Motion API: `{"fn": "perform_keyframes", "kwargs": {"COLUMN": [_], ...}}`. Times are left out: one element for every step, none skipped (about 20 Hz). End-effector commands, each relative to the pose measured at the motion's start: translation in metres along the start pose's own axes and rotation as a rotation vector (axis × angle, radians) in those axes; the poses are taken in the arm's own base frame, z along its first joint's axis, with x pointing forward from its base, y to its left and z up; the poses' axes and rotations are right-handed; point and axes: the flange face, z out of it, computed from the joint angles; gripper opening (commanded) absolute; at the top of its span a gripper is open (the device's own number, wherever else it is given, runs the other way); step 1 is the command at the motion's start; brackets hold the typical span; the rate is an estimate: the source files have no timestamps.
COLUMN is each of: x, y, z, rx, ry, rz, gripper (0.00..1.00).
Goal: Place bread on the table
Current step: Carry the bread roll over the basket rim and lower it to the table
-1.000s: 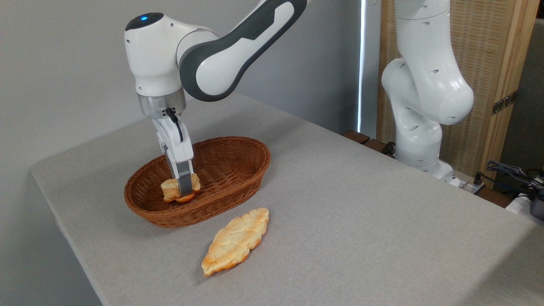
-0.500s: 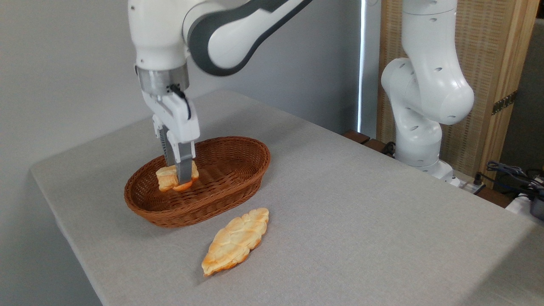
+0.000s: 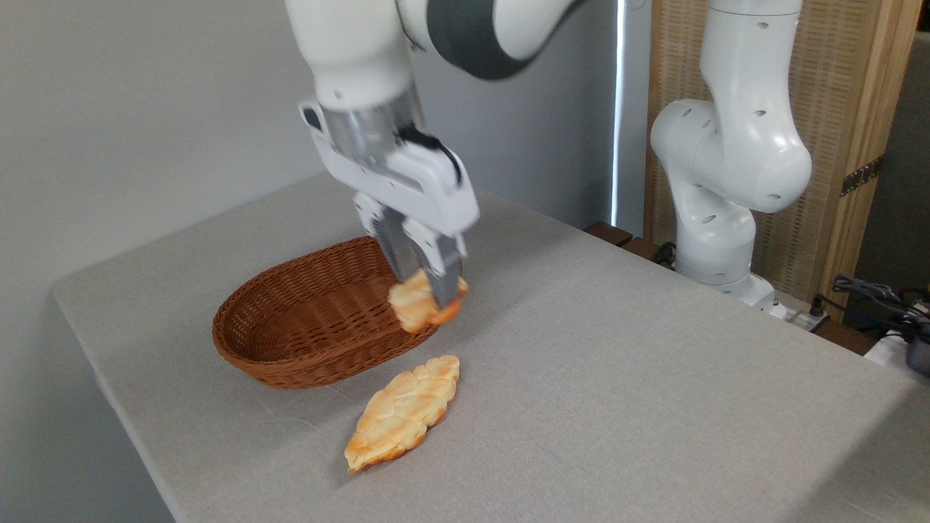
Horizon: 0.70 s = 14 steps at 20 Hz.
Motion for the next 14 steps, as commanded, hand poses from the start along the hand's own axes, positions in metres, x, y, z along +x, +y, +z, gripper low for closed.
{"fn": "perform_keyframes", "kwargs": {"x": [-0.009, -0.009, -0.006, -0.003, -0.001, 0.0, 0.0, 0.001, 0.002, 0.003, 0.003, 0.003, 0.005, 0.007], "y": [-0.009, -0.013, -0.014, -0.017, -0.018, -0.019, -0.019, -0.019, -0.019, -0.018, -0.018, -0.017, -0.015, -0.014], "z": [0.036, 0.045, 0.054, 0.061, 0.065, 0.068, 0.069, 0.069, 0.067, 0.065, 0.063, 0.058, 0.051, 0.041], "rx": [-0.054, -0.063, -0.072, -0.077, -0.077, -0.077, -0.079, -0.077, -0.075, -0.07, -0.068, -0.062, -0.054, -0.043], "ry": [-0.085, -0.1, -0.118, -0.129, -0.135, -0.137, -0.14, -0.139, -0.135, -0.129, -0.125, -0.117, -0.106, -0.088], "rz": [-0.012, -0.017, -0.017, -0.019, -0.018, -0.017, -0.017, -0.016, -0.012, -0.008, 0.002, 0.009, 0.014, 0.028], "gripper": [1.0, 1.0, 1.0, 1.0, 1.0, 1.0, 1.0, 1.0, 1.0, 1.0, 1.0, 1.0, 1.0, 1.0]}}
